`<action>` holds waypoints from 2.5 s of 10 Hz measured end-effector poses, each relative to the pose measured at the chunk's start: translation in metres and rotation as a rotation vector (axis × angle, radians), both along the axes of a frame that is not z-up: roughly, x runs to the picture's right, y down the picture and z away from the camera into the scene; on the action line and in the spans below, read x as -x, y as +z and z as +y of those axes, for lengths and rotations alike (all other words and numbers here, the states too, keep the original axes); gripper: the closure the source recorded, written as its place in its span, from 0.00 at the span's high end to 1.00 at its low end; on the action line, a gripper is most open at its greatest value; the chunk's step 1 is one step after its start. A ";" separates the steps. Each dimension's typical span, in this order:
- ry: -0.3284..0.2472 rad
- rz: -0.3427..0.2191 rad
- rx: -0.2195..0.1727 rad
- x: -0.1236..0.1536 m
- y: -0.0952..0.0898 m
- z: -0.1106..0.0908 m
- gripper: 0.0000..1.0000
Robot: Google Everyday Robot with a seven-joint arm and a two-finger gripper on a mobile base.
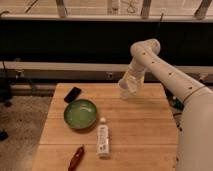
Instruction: Place the white sponge in the ceramic cup
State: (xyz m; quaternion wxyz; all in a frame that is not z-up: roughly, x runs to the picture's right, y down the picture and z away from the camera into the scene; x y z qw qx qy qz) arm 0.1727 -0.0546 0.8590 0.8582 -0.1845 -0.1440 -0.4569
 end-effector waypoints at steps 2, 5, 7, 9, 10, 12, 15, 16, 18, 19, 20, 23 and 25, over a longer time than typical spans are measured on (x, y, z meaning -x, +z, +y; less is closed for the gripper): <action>-0.011 -0.012 -0.017 0.005 0.003 -0.012 0.00; -0.019 -0.017 -0.036 0.004 0.003 -0.024 0.00; -0.018 -0.022 -0.049 0.010 0.005 -0.029 0.00; -0.014 -0.025 -0.056 0.012 0.007 -0.032 0.00; -0.010 -0.030 -0.059 0.016 0.009 -0.033 0.04; 0.003 -0.040 -0.056 0.019 0.011 -0.034 0.21; 0.026 -0.060 -0.057 0.024 0.012 -0.034 0.52; 0.034 -0.066 -0.059 0.025 0.012 -0.034 0.65; 0.045 -0.071 -0.061 0.026 0.011 -0.035 0.79; 0.049 -0.071 -0.061 0.025 0.011 -0.035 0.80; 0.052 -0.071 -0.061 0.025 0.011 -0.034 0.80; 0.065 -0.067 -0.060 0.022 0.007 -0.034 0.80; 0.075 -0.064 -0.068 0.017 0.001 -0.036 0.80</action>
